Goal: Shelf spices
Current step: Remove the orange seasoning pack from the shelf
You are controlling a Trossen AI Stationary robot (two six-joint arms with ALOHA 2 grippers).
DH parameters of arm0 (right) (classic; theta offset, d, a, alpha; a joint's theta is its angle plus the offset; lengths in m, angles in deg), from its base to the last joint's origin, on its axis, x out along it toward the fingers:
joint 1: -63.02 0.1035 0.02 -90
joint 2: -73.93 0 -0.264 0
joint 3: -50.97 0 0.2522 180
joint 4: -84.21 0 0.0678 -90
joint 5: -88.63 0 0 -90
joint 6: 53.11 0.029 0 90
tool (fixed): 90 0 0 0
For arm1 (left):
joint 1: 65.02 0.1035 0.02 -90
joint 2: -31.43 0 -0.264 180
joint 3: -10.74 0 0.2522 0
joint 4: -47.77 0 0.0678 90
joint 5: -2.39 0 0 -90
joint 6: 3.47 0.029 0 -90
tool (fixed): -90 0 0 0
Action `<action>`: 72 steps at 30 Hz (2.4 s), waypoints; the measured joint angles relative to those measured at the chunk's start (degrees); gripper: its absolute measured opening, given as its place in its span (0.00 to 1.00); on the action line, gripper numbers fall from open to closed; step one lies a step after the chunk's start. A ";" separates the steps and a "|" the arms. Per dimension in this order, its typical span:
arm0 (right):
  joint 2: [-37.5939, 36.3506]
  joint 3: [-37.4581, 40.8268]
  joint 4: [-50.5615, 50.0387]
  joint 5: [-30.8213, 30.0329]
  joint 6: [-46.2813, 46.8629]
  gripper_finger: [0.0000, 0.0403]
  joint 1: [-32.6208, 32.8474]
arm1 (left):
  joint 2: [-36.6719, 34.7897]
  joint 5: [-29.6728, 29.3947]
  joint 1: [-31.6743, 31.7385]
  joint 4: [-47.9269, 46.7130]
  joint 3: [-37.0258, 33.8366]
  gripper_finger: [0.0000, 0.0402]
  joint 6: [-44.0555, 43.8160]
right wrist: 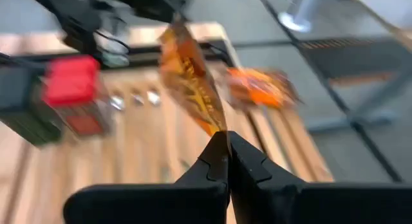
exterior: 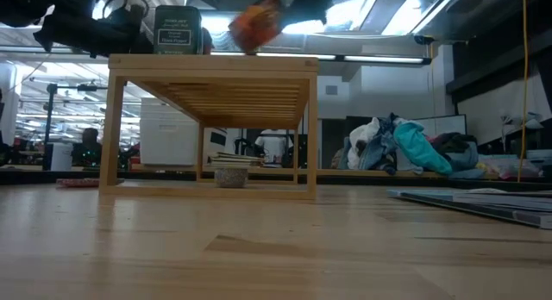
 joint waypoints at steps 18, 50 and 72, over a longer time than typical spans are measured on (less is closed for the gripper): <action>-9.87 0.00 -35.27 -12.29 7.94 0.00 -0.02 | 0.00 -0.03 -0.09 -11.84 -0.13 0.00 6.70; -33.80 42.91 -28.06 -5.89 13.53 0.00 -1.99 | 0.00 -0.03 -0.11 -16.43 -0.20 0.00 7.35; -35.07 62.71 1.71 -2.74 14.27 0.00 -1.97 | 0.02 0.01 -0.11 -19.53 -0.20 0.00 -3.84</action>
